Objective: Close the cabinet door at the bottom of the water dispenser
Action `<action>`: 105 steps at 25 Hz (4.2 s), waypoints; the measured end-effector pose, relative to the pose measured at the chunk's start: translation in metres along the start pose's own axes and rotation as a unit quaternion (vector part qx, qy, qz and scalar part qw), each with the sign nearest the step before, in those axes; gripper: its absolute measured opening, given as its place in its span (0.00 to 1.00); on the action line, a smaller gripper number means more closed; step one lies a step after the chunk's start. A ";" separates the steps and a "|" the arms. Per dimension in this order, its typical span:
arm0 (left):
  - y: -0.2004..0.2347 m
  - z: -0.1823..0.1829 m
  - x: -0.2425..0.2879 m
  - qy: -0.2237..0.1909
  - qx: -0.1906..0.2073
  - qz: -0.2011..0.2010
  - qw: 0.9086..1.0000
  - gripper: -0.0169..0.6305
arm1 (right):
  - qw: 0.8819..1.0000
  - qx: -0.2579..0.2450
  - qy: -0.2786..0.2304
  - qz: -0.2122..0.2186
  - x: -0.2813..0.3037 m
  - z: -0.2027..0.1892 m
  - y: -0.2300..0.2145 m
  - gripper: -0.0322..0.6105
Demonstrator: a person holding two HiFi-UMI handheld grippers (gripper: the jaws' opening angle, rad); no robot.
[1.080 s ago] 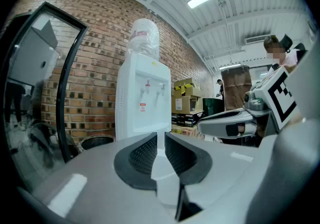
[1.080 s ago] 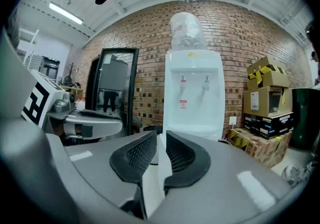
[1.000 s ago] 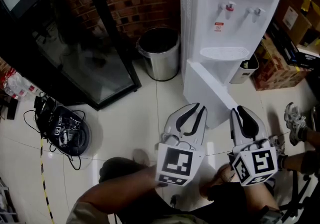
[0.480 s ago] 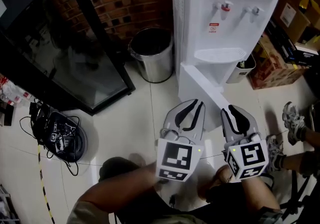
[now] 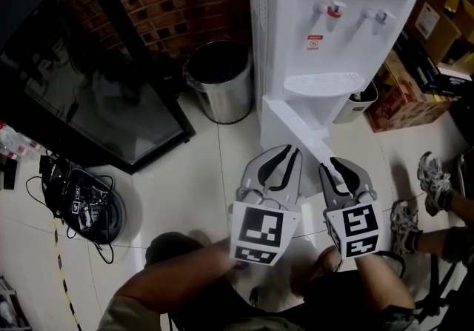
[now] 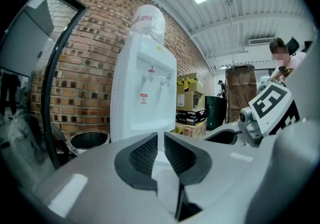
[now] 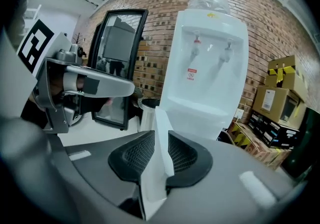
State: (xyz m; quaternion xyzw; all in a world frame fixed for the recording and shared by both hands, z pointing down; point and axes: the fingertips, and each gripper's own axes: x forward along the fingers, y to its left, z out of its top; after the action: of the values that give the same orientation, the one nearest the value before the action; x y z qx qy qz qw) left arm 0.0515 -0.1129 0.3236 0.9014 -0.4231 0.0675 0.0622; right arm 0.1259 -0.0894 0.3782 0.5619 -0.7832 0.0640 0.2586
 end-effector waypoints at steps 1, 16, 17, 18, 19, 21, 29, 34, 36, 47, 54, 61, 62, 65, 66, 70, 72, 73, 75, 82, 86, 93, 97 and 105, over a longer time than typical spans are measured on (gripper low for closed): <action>0.001 -0.001 0.001 0.001 0.000 0.001 1.000 0.09 | 1.000 -0.001 0.003 0.001 0.003 -0.001 0.000 0.18; 0.019 -0.008 0.017 0.014 -0.005 0.010 1.000 0.08 | 0.994 -0.063 0.090 0.009 0.043 -0.025 0.003 0.18; 0.019 -0.008 0.018 0.013 -0.006 0.009 1.000 0.08 | 0.993 -0.069 0.095 0.007 0.045 -0.027 0.002 0.17; 0.019 -0.008 0.019 0.013 -0.007 0.007 1.000 0.08 | 0.992 -0.076 0.099 0.004 0.046 -0.028 0.002 0.17; 0.018 -0.008 0.021 0.013 -0.008 0.006 1.000 0.08 | 0.991 -0.081 0.103 0.001 0.047 -0.029 0.001 0.16; 0.017 -0.007 0.022 0.012 -0.009 0.003 1.000 0.08 | 0.989 -0.093 0.111 -0.005 0.048 -0.031 -0.001 0.15; 0.022 -0.008 0.028 0.014 -0.014 0.007 1.000 0.08 | 0.986 -0.096 0.131 -0.019 0.054 -0.035 -0.018 0.15; 0.023 -0.009 0.031 0.015 -0.011 0.007 1.000 0.08 | 0.985 -0.097 0.136 -0.035 0.060 -0.037 -0.035 0.15; 0.025 -0.012 0.032 0.018 -0.011 0.009 1.000 0.08 | 0.985 -0.096 0.138 -0.043 0.063 -0.038 -0.042 0.16; 0.045 -0.017 0.046 0.028 -0.006 0.029 0.999 0.07 | 0.986 -0.062 0.134 -0.083 0.087 -0.037 -0.096 0.17; 0.060 -0.025 0.058 0.039 -0.006 0.041 0.998 0.07 | 0.986 -0.047 0.118 -0.108 0.108 -0.032 -0.125 0.17; 0.070 -0.025 0.062 0.040 -0.016 0.047 0.998 0.07 | 0.988 0.010 0.080 -0.133 0.130 -0.026 -0.149 0.17; 0.070 -0.024 0.062 0.039 -0.017 0.048 0.998 0.07 | 0.988 0.023 0.070 -0.134 0.134 -0.025 -0.152 0.16; 0.071 -0.021 0.063 0.035 -0.022 0.049 0.998 0.07 | 0.988 0.068 0.038 -0.132 0.142 -0.025 -0.160 0.14; 0.071 -0.021 0.063 0.033 -0.022 0.049 0.998 0.07 | 0.988 0.083 0.028 -0.130 0.145 -0.025 -0.162 0.14; 0.072 -0.022 0.063 0.033 -0.025 0.050 0.998 0.07 | 0.984 0.132 0.006 -0.121 0.157 -0.030 -0.168 0.13; 0.071 -0.021 0.063 0.033 -0.027 0.050 0.998 0.07 | 0.982 0.148 -0.001 -0.116 0.161 -0.031 -0.168 0.13; 0.071 -0.021 0.064 0.032 -0.028 0.049 0.998 0.07 | 0.982 0.151 -0.004 -0.115 0.161 -0.031 -0.168 0.14; 0.070 -0.021 0.067 0.031 -0.029 0.047 0.998 0.07 | 0.982 0.153 -0.008 -0.111 0.161 -0.031 -0.169 0.14; 0.062 -0.021 0.075 0.030 -0.030 0.040 0.998 0.07 | 0.988 0.131 -0.014 -0.081 0.149 -0.034 -0.170 0.16; 0.059 -0.024 0.076 0.034 -0.026 0.039 0.998 0.07 | 0.983 0.157 -0.022 -0.095 0.135 -0.046 -0.200 0.16; 0.058 -0.027 0.083 0.041 -0.023 0.043 0.998 0.06 | 0.969 0.204 -0.046 -0.132 0.108 -0.042 -0.236 0.11; 0.054 -0.019 0.081 0.029 -0.024 0.040 0.999 0.05 | 0.972 0.181 -0.074 -0.130 0.081 -0.011 -0.224 0.06; 0.043 0.008 0.054 -0.007 -0.041 0.037 0.998 0.03 | 0.972 0.142 -0.133 -0.129 0.000 0.046 -0.183 0.05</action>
State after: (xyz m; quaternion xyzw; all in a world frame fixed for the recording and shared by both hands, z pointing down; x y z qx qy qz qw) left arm 0.0533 -0.1822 0.3276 0.8822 -0.4592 0.0465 0.0936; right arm 0.2774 -0.1729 0.3039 0.6923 -0.7147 0.0653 0.0756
